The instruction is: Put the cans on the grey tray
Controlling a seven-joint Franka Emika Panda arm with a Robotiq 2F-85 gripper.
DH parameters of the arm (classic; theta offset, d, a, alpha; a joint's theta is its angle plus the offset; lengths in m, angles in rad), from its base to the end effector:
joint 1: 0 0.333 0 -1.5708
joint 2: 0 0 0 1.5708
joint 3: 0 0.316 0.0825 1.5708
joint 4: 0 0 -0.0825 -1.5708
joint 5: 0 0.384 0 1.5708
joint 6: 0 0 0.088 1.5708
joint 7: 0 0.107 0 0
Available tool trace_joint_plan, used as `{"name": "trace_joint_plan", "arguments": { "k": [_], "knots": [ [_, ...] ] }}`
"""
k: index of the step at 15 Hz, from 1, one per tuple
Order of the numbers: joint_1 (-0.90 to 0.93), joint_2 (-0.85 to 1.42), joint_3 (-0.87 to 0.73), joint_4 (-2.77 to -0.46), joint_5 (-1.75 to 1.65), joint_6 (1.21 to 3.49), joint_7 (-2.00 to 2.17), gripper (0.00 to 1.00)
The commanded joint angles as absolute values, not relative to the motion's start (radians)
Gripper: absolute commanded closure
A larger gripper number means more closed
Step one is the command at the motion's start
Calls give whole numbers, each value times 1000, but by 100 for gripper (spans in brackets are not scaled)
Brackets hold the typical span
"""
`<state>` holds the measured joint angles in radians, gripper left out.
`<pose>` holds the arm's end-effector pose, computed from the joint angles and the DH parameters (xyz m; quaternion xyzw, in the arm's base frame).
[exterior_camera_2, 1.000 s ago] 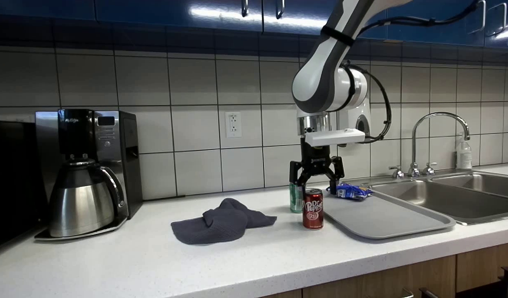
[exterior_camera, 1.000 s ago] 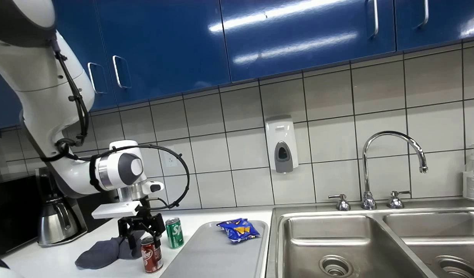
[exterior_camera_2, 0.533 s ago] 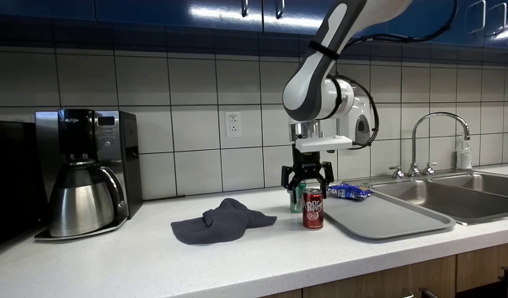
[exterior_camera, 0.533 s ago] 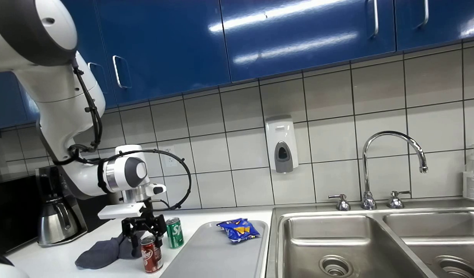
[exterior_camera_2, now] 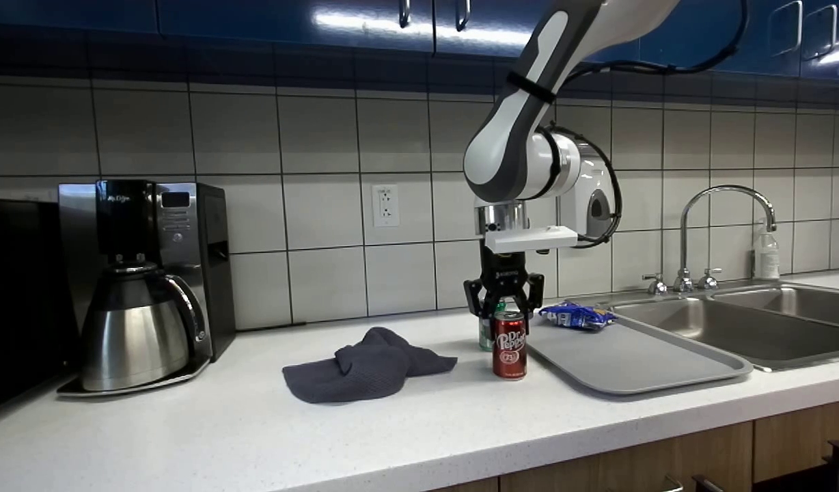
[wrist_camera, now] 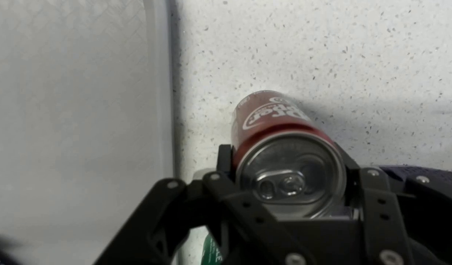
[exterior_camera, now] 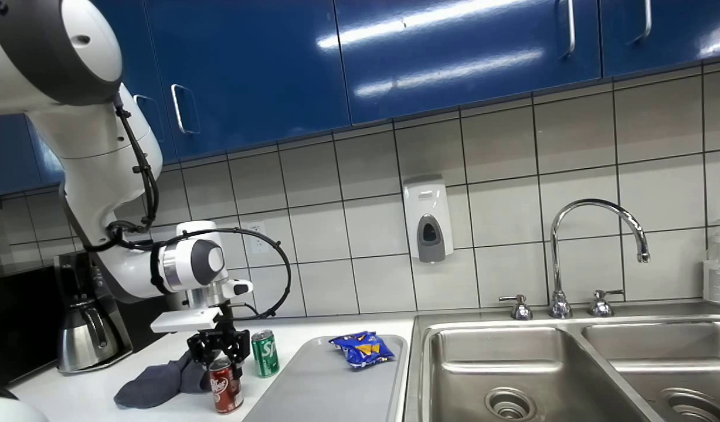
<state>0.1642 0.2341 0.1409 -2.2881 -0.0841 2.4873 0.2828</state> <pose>0.5033 0.1597 0.2477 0.9989 0.0433 -0.0126 0.0129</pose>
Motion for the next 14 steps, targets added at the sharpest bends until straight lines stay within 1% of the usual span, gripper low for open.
{"name": "trace_joint_plan", "arguments": {
  "k": [1, 14],
  "knots": [
    [177, 229, 121, -2271, -96, 2474, 273, 62],
    [144, 2, 114, -2299, -65, 2268, 261, 62]
  ]
}}
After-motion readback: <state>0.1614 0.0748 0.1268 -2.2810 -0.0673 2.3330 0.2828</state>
